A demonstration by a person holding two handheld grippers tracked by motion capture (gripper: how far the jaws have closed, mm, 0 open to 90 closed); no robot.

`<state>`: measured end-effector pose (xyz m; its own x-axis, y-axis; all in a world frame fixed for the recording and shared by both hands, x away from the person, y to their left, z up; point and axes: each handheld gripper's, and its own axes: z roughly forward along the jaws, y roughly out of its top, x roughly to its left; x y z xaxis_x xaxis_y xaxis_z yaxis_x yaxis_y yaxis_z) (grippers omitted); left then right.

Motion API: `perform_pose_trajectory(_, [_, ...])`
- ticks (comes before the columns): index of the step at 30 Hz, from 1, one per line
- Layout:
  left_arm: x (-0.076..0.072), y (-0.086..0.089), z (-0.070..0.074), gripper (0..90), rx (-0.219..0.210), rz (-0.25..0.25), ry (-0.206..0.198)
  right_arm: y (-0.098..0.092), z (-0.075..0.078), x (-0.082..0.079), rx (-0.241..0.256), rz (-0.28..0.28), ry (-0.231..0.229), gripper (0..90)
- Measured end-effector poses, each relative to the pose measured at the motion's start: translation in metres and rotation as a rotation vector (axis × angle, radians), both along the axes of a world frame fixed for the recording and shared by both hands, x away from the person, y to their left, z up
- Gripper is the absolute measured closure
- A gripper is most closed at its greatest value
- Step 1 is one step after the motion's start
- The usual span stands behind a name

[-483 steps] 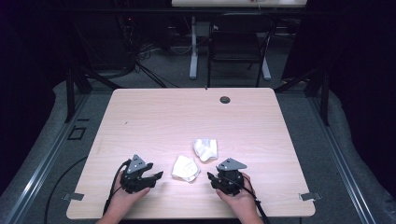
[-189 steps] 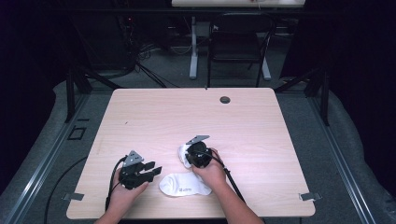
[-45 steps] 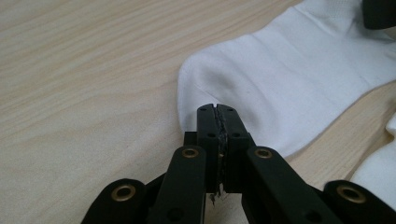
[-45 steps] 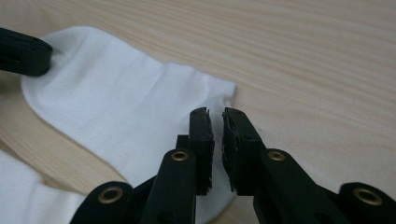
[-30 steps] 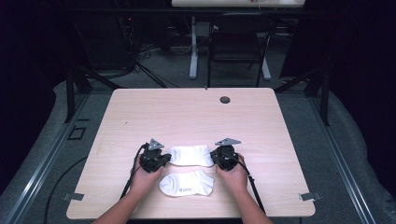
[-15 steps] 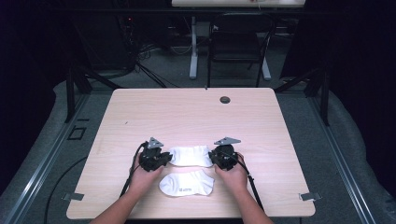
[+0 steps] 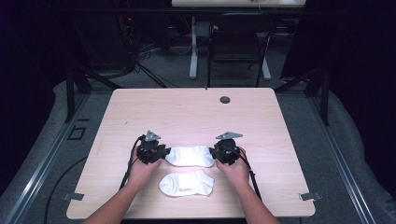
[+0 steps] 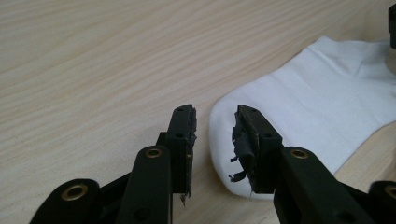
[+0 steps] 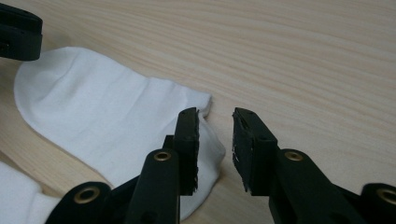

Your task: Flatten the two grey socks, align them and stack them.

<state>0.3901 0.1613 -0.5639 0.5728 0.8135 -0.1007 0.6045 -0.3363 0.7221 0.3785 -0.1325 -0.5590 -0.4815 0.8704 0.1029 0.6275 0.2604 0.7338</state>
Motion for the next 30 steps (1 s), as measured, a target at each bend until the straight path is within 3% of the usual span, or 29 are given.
perform_pose_trajectory(8, [0.004,-0.003,-0.007,66.1,0.000,-0.009,0.008,-0.005,-0.005,0.005,0.021,-0.016,0.026,65.4])
perform_pose_trajectory(13, [0.004,-0.005,-0.010,67.2,-0.001,-0.013,0.023,-0.002,-0.010,0.006,0.013,0.008,0.047,65.7])
perform_pose_trajectory(30, [0.004,-0.007,-0.013,77.3,0.019,-0.016,0.031,-0.001,-0.016,0.004,0.005,0.014,0.062,75.7])
